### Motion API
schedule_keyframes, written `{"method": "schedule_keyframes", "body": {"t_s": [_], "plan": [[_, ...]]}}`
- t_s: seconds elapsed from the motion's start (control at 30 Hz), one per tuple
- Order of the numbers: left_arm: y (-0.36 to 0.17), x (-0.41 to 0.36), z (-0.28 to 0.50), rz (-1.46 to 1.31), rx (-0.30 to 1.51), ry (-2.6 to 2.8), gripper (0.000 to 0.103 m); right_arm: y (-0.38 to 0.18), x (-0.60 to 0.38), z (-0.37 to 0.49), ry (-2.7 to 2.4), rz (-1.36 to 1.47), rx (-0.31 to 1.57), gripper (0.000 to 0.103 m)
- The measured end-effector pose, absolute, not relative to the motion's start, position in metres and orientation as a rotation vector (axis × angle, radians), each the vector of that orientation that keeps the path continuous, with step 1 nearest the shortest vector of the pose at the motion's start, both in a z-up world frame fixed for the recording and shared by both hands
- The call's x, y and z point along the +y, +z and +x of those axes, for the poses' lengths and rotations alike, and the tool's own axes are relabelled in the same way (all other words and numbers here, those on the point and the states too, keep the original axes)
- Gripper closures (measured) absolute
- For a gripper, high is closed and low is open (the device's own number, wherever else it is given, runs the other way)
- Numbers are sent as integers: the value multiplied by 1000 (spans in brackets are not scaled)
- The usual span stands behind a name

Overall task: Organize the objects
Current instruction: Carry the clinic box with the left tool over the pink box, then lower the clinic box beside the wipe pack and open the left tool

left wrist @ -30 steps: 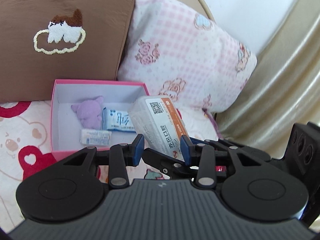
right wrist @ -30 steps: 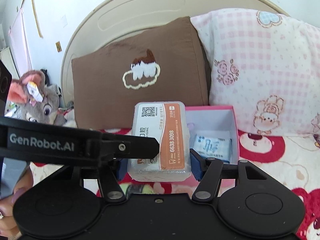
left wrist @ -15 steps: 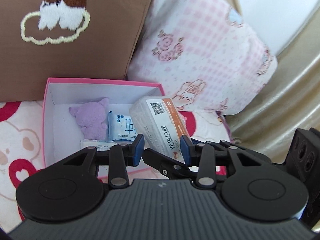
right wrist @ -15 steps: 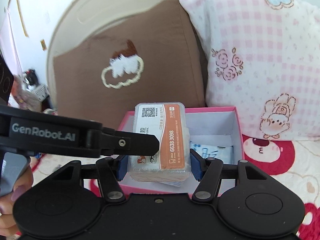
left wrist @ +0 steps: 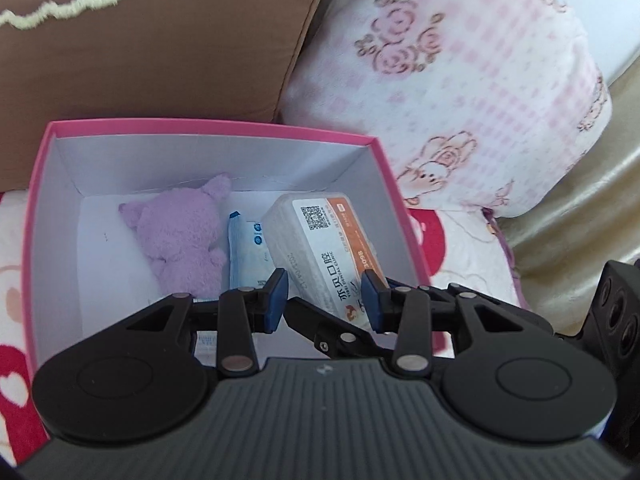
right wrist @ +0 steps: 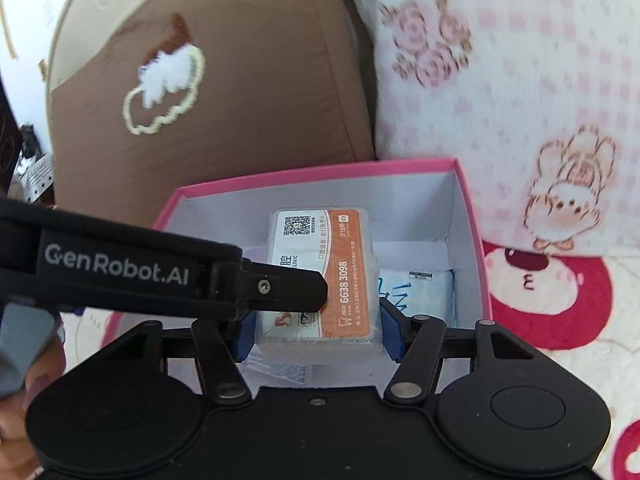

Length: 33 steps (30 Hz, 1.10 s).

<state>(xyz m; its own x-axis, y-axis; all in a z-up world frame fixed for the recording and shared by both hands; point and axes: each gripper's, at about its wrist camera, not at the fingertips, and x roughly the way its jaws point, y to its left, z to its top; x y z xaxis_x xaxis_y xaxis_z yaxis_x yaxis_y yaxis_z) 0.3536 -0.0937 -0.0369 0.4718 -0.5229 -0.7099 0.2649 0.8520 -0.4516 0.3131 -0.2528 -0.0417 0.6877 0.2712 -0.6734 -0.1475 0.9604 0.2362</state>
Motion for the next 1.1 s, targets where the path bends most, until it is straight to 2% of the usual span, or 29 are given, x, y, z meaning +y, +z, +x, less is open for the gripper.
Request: {"method": "schedule_keyframes", "body": {"t_s": [0.43,0.83,1.1], "plan": [[-92,-96,380,-374,1062,-457,64,-86,-241,333,172,84,859,38],[-107,-99,385,-389,1102,-443,64,-98,-242,337,171,56,917,38],[-115,-99,391,-432,1144,-390,70,-99,-243,337,183,44,943,36]]}}
